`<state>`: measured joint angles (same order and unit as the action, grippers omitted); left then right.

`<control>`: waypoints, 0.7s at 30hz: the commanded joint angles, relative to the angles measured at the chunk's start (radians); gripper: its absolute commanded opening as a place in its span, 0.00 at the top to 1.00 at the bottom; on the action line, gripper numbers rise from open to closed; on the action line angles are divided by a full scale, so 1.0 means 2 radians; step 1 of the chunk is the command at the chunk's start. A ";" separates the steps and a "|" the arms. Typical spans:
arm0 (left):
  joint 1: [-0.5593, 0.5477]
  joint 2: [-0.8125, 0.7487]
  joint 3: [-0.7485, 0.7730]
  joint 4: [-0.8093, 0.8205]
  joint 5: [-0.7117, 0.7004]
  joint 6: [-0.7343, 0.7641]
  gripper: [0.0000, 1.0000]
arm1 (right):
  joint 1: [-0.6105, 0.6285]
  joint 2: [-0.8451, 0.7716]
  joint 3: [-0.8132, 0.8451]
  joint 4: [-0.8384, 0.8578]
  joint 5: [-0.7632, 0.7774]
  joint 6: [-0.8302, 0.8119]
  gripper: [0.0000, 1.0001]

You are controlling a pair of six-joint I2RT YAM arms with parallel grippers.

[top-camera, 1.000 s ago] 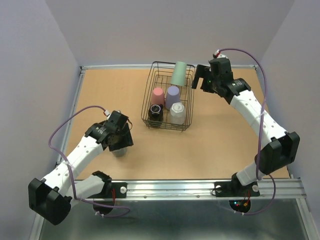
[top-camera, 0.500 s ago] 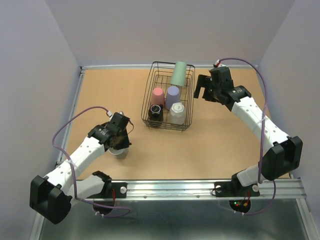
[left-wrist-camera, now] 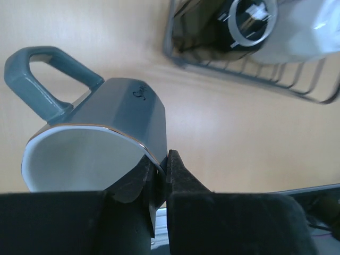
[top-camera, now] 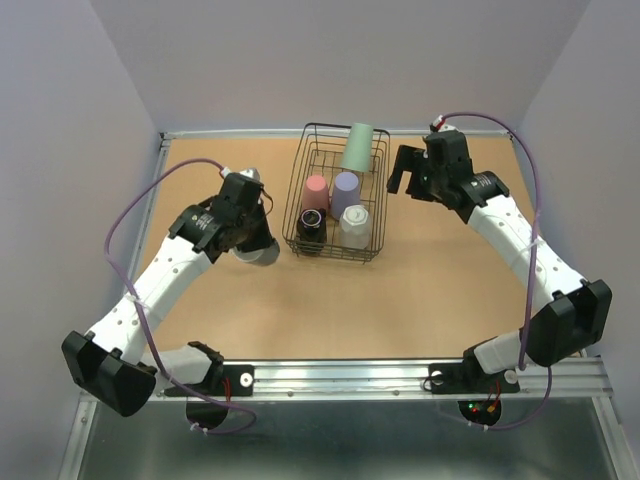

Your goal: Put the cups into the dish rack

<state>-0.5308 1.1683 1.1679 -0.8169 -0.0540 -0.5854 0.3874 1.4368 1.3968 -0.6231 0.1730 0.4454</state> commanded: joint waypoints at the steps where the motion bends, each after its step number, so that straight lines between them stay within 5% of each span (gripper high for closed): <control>1: -0.001 0.006 0.109 -0.013 -0.005 0.021 1.00 | 0.004 -0.029 0.059 0.016 -0.024 0.017 0.00; 7: -0.001 0.018 0.229 -0.019 -0.005 0.048 1.00 | 0.003 -0.028 0.105 0.051 -0.161 0.039 0.00; 13: 0.002 -0.020 0.218 0.172 0.063 0.043 1.00 | 0.003 -0.009 0.102 0.195 -0.321 0.169 0.00; 21: 0.022 -0.045 0.156 0.480 0.118 -0.036 1.00 | 0.003 0.016 0.046 0.490 -0.360 0.367 0.00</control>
<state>-0.5140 1.1236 1.5002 -0.3401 0.1043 -0.5743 0.3878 1.4284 1.5108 -0.0170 -0.4599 0.9527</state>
